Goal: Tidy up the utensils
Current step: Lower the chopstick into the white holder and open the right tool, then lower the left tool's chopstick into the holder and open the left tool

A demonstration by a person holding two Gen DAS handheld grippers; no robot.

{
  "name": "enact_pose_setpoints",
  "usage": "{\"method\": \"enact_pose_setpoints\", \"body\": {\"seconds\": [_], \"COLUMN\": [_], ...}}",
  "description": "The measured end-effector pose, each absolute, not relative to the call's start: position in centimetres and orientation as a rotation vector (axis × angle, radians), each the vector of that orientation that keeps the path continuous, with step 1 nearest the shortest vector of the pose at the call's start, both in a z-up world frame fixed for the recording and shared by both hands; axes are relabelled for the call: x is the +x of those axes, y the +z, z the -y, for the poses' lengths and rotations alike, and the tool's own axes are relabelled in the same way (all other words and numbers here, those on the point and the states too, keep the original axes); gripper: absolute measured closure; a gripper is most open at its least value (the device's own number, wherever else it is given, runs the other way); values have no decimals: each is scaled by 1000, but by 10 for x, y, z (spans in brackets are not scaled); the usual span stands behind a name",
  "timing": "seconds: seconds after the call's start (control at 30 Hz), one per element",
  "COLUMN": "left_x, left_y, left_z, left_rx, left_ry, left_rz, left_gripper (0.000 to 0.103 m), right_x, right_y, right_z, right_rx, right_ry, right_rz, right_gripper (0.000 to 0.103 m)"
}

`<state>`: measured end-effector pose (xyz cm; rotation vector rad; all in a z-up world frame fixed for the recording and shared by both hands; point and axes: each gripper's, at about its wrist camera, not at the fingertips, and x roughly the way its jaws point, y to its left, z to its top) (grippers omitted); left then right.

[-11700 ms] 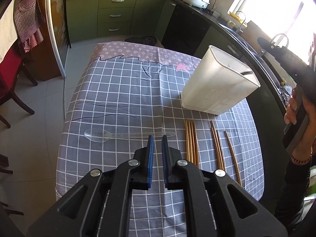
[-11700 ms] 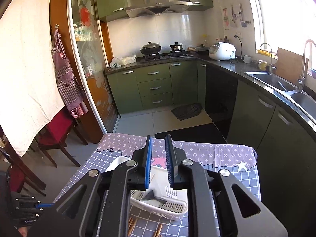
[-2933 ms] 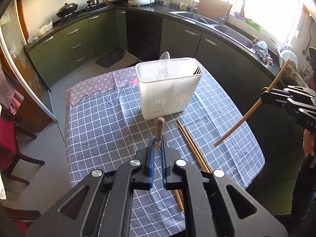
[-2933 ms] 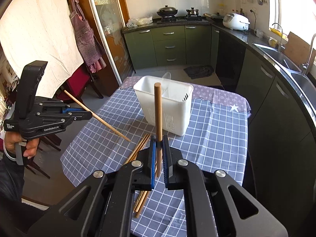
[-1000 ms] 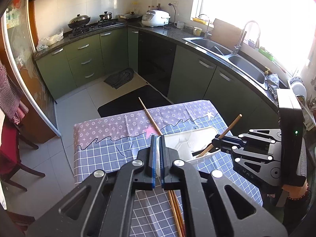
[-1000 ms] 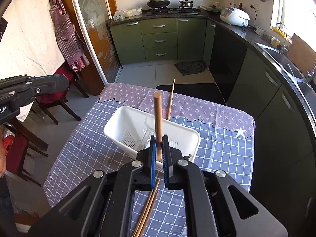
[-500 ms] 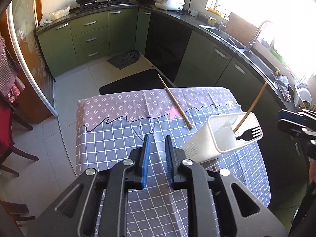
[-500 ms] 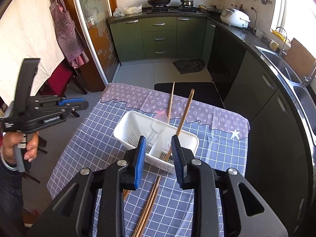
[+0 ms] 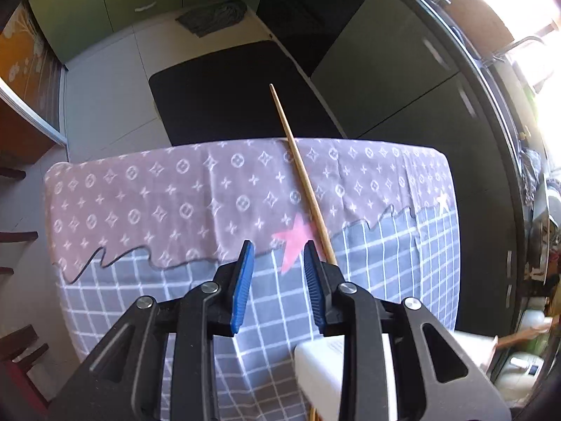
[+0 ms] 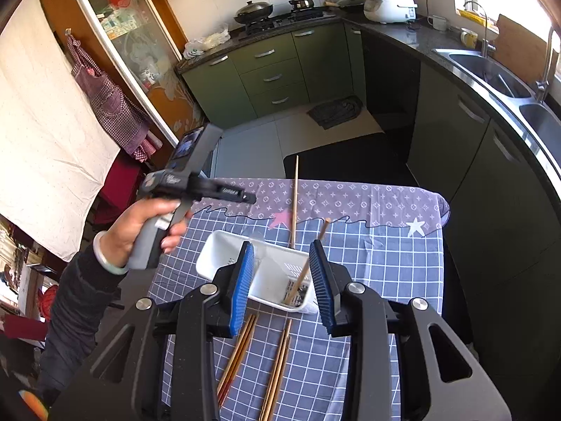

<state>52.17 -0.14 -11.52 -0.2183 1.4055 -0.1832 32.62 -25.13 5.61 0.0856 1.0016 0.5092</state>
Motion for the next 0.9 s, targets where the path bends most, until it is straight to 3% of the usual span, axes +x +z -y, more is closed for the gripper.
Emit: {"method": "enact_pose_setpoints", "body": {"seconds": [0.23, 0.6, 0.67, 0.9], "left_x": [598, 632, 637, 623], "left_y": [-148, -178, -183, -158], "left_z": [11, 27, 30, 18], "left_rx": [-318, -344, -342, -374], "left_ry": [-103, -95, -102, -129], "left_rz": [-1385, -1452, -1461, -1382], "left_gripper": [77, 77, 96, 98], "right_x": [338, 360, 360, 347], "right_y": [24, -18, -21, -14], "right_z": [290, 312, 315, 325], "right_rx": [117, 166, 168, 178], "right_ry": [484, 491, 489, 482], "right_rz": [-1058, -1115, -1120, -1101], "right_gripper": [69, 69, 69, 69]}}
